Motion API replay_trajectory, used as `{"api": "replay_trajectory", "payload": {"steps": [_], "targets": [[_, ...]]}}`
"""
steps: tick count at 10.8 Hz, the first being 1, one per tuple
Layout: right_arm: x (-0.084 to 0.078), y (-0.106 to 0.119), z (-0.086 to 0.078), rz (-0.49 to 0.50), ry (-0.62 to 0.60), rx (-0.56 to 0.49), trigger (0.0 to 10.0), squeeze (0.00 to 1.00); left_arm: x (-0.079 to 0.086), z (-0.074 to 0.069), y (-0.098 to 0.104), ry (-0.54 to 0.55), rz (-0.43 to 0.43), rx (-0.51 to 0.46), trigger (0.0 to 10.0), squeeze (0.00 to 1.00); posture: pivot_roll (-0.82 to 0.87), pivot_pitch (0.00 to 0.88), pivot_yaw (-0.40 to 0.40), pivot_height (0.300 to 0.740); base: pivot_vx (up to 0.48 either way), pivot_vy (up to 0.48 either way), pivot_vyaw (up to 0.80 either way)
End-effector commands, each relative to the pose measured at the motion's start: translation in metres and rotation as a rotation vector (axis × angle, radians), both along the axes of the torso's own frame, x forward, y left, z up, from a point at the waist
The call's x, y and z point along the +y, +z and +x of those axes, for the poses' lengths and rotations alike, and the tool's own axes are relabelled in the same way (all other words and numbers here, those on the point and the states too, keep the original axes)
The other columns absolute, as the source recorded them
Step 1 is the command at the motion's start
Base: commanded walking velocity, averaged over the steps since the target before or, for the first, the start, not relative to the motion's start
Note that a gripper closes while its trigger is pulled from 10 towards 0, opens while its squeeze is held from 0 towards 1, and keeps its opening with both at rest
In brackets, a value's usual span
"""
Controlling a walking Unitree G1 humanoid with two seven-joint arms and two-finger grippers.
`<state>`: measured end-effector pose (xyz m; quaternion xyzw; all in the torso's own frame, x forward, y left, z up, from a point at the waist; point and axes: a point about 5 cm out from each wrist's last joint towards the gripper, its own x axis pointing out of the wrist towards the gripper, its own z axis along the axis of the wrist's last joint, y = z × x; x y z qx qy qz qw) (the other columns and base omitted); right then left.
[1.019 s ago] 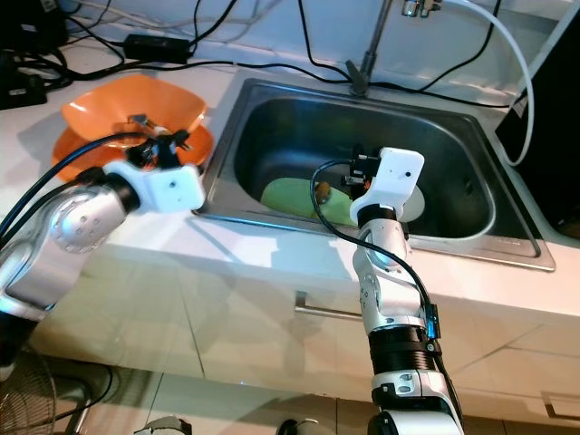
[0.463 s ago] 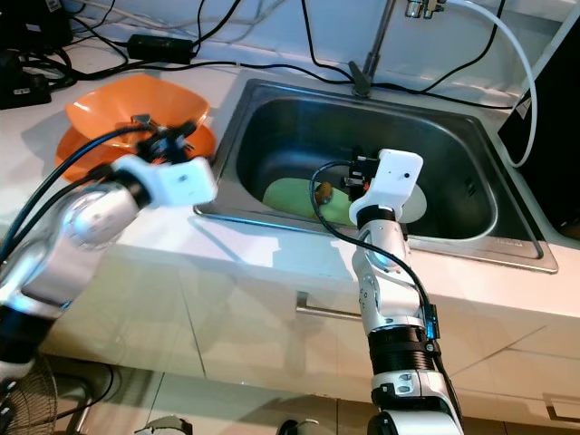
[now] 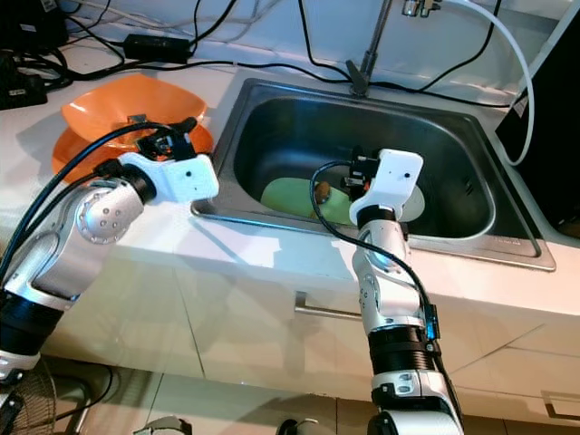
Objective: Kitchen organization
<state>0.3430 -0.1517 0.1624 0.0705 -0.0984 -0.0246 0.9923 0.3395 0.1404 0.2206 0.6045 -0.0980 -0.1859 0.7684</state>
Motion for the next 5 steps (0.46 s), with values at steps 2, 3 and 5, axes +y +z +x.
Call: {"api": "replay_trajectory", "payload": {"steps": [2,3,5], "targets": [[-0.0028,0.0039,0.001,-0.005,-0.015,-0.016,10.0,0.0,-0.0021,0.0014,0.003,0.001,0.01,-0.013,1.9,0.0,0.01,0.07,-0.09,0.74,0.0,0.0,0.0],[-0.0031,0.0038,0.0011,-0.006,-0.015,-0.015,10.0,0.0,-0.0028,0.0013,0.0042,0.001,0.002,-0.019,0.0,0.0,0.01,0.07,-0.09,0.74,0.0,0.0,0.0],[-0.0025,0.0037,0.0012,-0.005,-0.014,-0.015,10.0,0.0,-0.0034,0.0013,0.0047,-0.002,-0.001,-0.021,0.0,0.0,0.01,0.072,-0.091,0.74,0.0,0.0,0.0]]}}
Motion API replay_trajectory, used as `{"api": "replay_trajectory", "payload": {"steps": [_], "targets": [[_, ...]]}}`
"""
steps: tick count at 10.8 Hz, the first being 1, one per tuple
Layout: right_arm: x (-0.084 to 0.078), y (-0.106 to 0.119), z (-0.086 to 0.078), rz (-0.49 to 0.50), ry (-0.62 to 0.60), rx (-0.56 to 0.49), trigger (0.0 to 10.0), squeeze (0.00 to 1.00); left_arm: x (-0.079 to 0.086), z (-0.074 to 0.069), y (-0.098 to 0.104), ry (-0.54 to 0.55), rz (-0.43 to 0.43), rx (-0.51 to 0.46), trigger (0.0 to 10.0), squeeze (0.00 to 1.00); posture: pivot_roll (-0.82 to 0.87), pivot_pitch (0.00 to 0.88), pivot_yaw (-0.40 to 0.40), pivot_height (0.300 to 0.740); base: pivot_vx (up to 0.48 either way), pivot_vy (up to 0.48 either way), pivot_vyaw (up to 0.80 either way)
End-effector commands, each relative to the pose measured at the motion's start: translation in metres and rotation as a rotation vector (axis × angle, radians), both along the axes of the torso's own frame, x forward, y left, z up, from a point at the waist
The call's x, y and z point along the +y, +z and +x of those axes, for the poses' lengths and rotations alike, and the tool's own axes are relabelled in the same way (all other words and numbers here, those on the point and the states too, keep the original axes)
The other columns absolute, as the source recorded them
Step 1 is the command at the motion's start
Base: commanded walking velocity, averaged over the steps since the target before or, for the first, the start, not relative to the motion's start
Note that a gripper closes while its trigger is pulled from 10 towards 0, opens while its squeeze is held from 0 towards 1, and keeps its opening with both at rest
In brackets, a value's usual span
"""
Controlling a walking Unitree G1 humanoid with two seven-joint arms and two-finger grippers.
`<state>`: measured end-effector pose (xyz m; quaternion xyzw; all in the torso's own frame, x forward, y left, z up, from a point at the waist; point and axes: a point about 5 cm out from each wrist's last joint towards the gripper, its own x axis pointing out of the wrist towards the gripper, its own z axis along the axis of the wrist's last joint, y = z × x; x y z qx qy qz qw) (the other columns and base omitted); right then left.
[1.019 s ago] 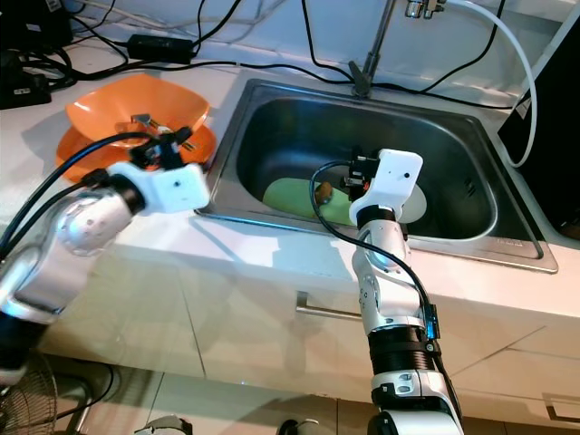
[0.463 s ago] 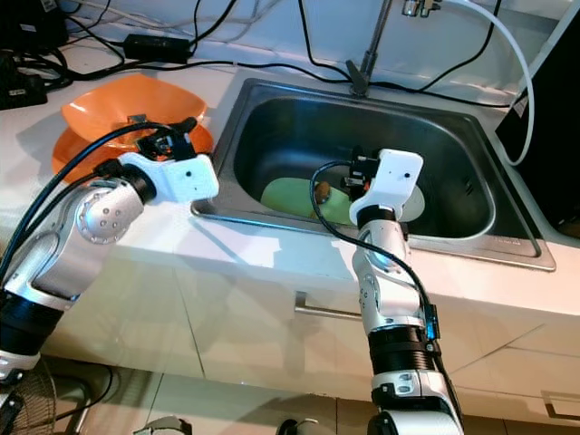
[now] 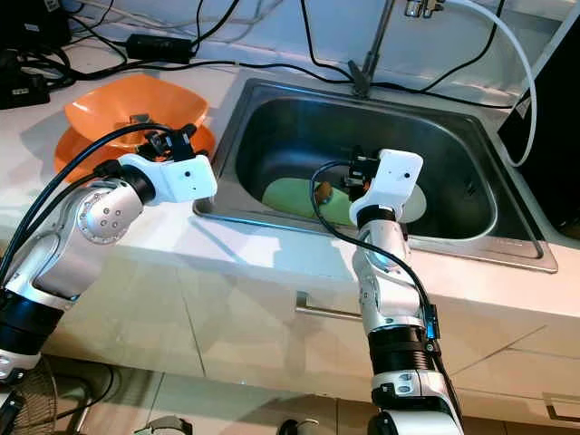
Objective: Kitchen organization
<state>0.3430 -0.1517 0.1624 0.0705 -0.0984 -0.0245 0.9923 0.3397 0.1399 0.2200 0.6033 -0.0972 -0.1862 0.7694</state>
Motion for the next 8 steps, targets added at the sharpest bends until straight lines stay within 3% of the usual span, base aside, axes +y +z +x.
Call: {"api": "replay_trajectory", "payload": {"steps": [1,6,8], "targets": [[-0.003,0.004,0.001,-0.005,-0.014,-0.014,10.0,0.0,-0.003,0.001,0.005,-0.003,0.001,-0.023,0.0,0.0,0.01,0.072,-0.091,0.74,0.0,0.0,0.0],[-0.002,0.002,0.001,-0.003,-0.013,-0.01,10.0,0.0,-0.003,0.001,0.009,-0.008,-0.005,-0.051,0.0,0.0,0.01,0.072,-0.091,0.74,0.0,0.0,0.0],[-0.002,0.002,0.001,-0.004,-0.011,-0.009,10.0,0.0,-0.005,0.002,0.02,-0.015,-0.027,-0.131,0.0,0.0,0.01,0.073,-0.092,0.74,0.0,0.0,0.0]]}}
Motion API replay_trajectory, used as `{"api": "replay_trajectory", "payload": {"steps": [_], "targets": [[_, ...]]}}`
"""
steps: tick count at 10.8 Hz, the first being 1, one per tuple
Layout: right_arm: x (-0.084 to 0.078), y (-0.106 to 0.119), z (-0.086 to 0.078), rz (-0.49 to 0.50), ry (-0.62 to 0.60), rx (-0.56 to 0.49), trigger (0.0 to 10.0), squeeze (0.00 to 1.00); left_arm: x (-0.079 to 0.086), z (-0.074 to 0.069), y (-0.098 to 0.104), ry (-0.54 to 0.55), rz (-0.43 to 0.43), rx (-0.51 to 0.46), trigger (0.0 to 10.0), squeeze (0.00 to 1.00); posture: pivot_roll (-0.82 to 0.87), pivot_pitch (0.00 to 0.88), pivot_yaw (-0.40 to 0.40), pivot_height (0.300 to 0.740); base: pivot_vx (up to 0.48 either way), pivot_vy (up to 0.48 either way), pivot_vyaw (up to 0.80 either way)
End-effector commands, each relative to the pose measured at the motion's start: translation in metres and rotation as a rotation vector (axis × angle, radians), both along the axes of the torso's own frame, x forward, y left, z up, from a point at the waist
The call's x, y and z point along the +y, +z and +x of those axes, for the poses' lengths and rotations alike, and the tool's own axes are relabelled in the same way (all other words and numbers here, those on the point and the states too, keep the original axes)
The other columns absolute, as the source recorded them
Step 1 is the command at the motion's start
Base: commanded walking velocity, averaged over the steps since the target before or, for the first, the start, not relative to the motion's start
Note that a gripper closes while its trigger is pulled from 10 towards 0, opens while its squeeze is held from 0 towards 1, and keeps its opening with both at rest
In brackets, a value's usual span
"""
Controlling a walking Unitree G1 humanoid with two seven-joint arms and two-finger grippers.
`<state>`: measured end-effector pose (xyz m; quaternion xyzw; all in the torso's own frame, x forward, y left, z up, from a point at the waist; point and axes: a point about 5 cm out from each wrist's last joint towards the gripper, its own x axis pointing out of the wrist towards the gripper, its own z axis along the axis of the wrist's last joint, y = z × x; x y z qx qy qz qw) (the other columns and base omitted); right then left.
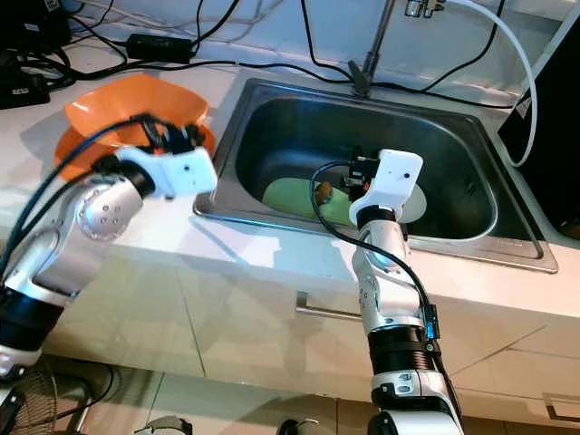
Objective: Kitchen organization
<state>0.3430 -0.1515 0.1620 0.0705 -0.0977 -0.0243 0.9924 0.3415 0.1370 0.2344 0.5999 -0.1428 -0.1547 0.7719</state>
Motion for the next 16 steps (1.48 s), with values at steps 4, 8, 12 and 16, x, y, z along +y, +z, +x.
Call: {"api": "replay_trajectory", "payload": {"steps": [4,8,12,16], "targets": [[-0.001,0.002,0.001,-0.007,-0.01,-0.011,10.0,0.0,-0.024,-0.014,0.043,-0.172,-0.238,-0.21,10.0,0.0,0.01,0.07,-0.094,0.74,0.0,0.0,0.0],[0.005,0.009,0.002,-0.05,0.025,-0.043,10.0,1.0,-0.046,-0.022,0.078,-0.374,-0.769,-0.063,10.0,0.0,0.01,0.069,-0.092,0.74,0.0,0.0,0.0],[0.023,0.028,-0.002,-0.235,0.176,-0.142,10.0,1.0,-0.064,-0.022,0.066,-0.485,-1.033,0.253,10.0,0.0,0.0,0.059,-0.087,0.74,0.0,0.0,0.0],[0.039,0.043,-0.008,-0.317,0.286,-0.227,10.0,1.0,-0.071,-0.028,0.058,-0.538,-1.057,0.404,10.0,0.0,0.0,0.049,-0.085,0.74,0.0,0.0,0.0]]}}
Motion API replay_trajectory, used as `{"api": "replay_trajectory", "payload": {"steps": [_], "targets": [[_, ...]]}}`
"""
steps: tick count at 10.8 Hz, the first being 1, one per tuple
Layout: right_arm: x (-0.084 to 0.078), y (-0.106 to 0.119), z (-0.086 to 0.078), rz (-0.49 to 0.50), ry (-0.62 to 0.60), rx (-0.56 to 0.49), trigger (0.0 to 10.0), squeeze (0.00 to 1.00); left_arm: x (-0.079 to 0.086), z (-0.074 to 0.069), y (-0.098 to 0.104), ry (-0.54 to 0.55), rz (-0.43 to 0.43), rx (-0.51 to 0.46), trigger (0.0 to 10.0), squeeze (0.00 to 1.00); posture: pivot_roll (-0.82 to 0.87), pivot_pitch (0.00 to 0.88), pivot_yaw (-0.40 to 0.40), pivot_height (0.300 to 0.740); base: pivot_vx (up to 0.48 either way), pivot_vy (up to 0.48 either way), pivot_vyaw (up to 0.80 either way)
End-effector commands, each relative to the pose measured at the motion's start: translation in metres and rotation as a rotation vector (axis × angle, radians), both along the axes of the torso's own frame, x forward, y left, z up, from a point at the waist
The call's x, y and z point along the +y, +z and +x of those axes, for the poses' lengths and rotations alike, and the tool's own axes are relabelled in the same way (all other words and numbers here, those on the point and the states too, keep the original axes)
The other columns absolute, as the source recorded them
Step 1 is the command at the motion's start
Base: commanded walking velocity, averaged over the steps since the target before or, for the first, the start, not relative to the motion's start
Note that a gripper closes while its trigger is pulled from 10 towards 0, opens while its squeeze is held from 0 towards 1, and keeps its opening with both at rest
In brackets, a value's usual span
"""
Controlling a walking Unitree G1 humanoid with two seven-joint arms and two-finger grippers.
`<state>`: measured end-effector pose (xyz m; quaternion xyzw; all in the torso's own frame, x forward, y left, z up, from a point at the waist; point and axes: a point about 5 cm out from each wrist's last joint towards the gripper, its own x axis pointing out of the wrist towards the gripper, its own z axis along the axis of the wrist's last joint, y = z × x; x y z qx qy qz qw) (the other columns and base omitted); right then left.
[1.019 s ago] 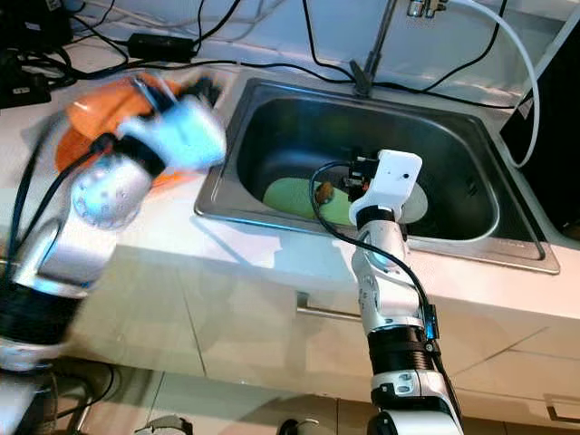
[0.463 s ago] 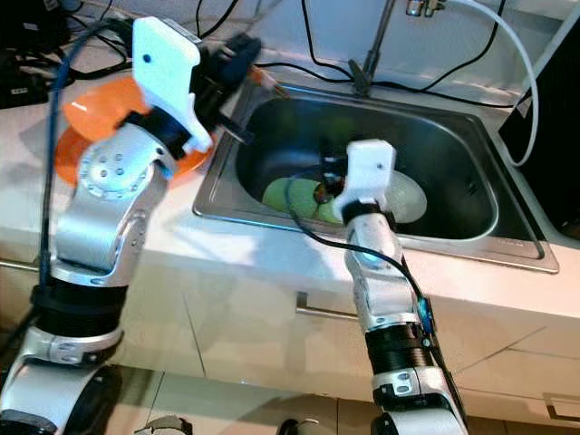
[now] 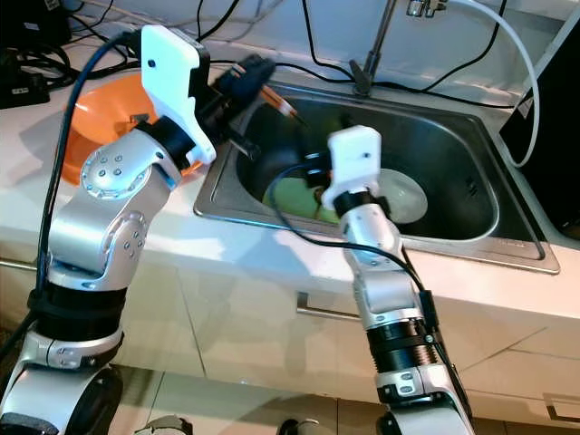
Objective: Kitchen organization
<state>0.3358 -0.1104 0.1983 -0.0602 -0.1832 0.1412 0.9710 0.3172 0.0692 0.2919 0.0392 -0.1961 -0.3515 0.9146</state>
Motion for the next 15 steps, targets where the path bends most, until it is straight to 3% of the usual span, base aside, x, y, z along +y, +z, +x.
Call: {"api": "replay_trajectory", "payload": {"steps": [1,2,3,9,10,15], "targets": [[0.004,0.007,-0.003,-0.024,0.028,-0.041,10.0,1.0,-0.006,-0.005,-0.001,-0.054,0.0,0.013,10.0,0.0,0.0,0.044,-0.085,0.74,0.0,0.0,0.0],[0.007,0.007,-0.004,-0.029,0.045,-0.04,10.0,1.0,-0.006,-0.005,-0.001,-0.062,0.001,0.019,10.0,0.0,0.0,0.042,-0.084,0.74,0.0,0.0,0.0],[0.009,0.007,-0.005,-0.036,0.062,-0.038,10.0,0.0,-0.007,-0.006,-0.002,-0.074,0.004,0.029,10.0,0.0,0.0,0.041,-0.083,0.74,0.0,0.0,0.0],[0.008,0.005,-0.004,-0.033,0.046,-0.025,10.0,0.0,-0.011,-0.01,-0.013,-0.098,0.08,0.071,10.0,0.0,0.0,0.048,-0.087,0.74,0.0,0.0,0.0],[0.008,0.004,-0.003,-0.031,0.042,-0.022,0.0,0.0,-0.01,-0.01,-0.014,-0.092,0.084,0.073,10.0,0.0,0.0,0.05,-0.087,0.74,0.0,0.0,0.0],[0.007,0.001,-0.002,-0.031,0.037,-0.011,0.0,0.0,-0.012,-0.012,-0.016,-0.109,0.091,0.099,10.0,0.0,0.0,0.054,-0.088,0.74,0.0,0.0,0.0]]}}
